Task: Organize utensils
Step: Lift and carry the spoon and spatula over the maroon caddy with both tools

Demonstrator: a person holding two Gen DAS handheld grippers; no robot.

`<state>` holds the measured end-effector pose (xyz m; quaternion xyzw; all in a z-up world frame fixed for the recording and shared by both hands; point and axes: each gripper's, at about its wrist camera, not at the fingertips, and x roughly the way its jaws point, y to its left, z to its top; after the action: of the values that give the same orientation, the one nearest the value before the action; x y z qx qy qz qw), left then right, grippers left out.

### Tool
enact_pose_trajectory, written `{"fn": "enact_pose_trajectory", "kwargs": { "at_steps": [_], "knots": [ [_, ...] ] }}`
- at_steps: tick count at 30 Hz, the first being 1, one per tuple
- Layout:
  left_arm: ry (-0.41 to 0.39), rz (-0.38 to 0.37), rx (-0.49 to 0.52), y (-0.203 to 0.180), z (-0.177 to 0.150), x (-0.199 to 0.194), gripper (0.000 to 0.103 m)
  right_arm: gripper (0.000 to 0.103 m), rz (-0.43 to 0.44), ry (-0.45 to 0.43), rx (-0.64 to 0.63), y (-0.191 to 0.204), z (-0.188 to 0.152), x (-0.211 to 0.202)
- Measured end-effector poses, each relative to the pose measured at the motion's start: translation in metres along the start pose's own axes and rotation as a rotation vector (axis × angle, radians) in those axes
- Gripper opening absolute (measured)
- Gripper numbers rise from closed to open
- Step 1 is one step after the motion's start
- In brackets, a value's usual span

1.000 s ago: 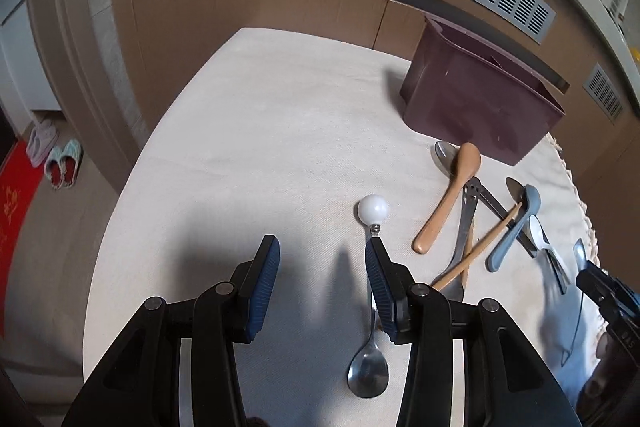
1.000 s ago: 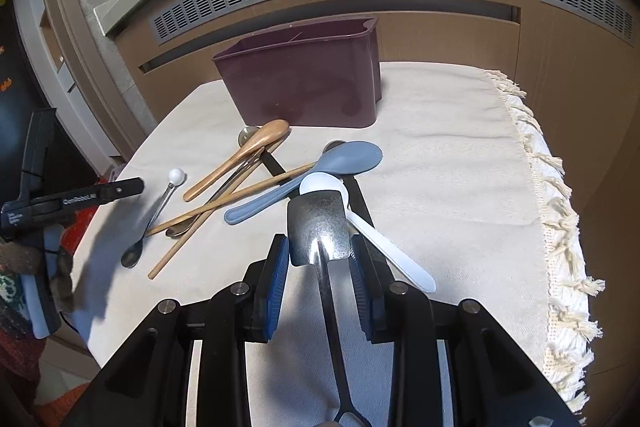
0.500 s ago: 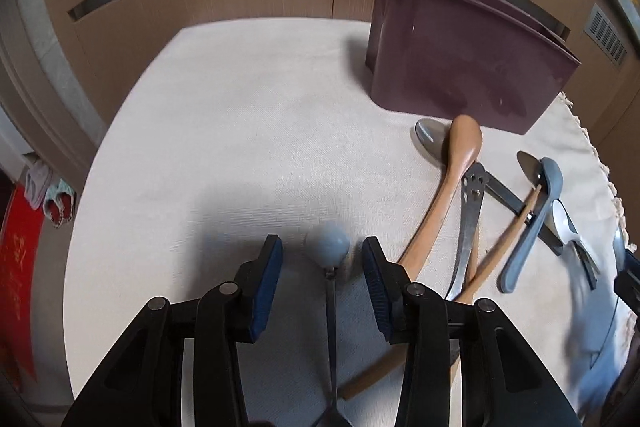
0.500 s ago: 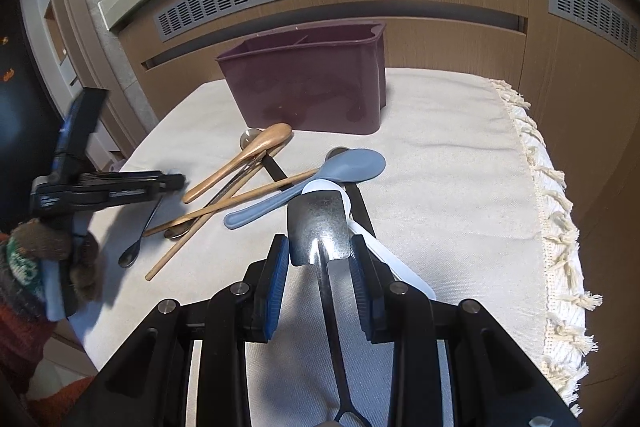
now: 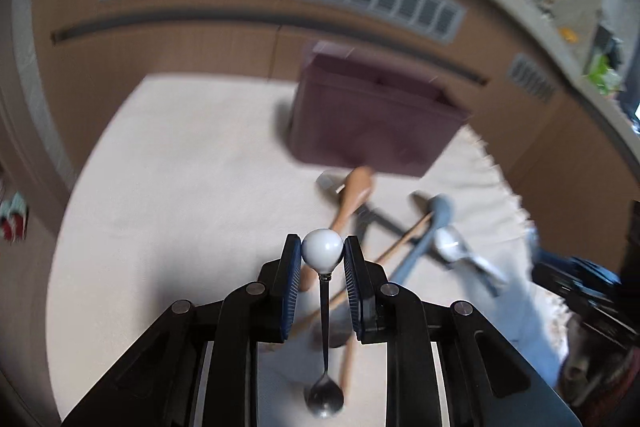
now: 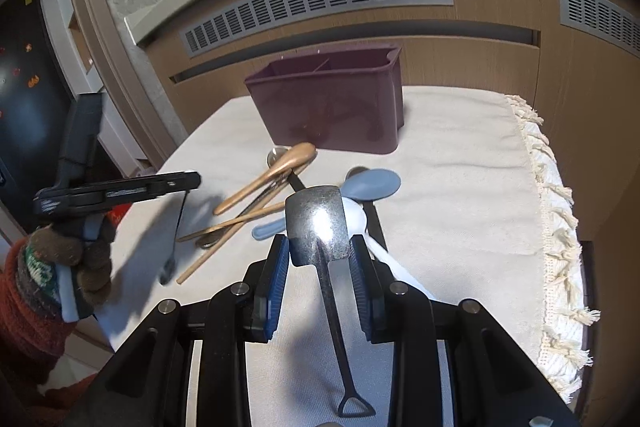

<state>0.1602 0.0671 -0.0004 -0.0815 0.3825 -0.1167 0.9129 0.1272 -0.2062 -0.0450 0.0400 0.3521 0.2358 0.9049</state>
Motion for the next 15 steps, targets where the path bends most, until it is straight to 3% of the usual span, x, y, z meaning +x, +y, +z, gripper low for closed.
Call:
{"fn": "enact_pose_trajectory", "kwargs": {
  "at_steps": [7,9,15],
  "knots": [
    [-0.104,-0.042,0.059,-0.021,0.025,-0.034,0.022,0.026,0.007,-0.063,0.053,-0.007,0.014,-0.009],
    [-0.137,-0.067,0.073,-0.027,0.039,-0.045,0.022,0.003,0.025,-0.096,0.06,-0.007,0.025,-0.015],
    [-0.257,-0.101,0.119,-0.041,0.09,-0.065,0.022,0.006,0.015,-0.196,-0.025,0.005,0.088,-0.039]
  ]
}}
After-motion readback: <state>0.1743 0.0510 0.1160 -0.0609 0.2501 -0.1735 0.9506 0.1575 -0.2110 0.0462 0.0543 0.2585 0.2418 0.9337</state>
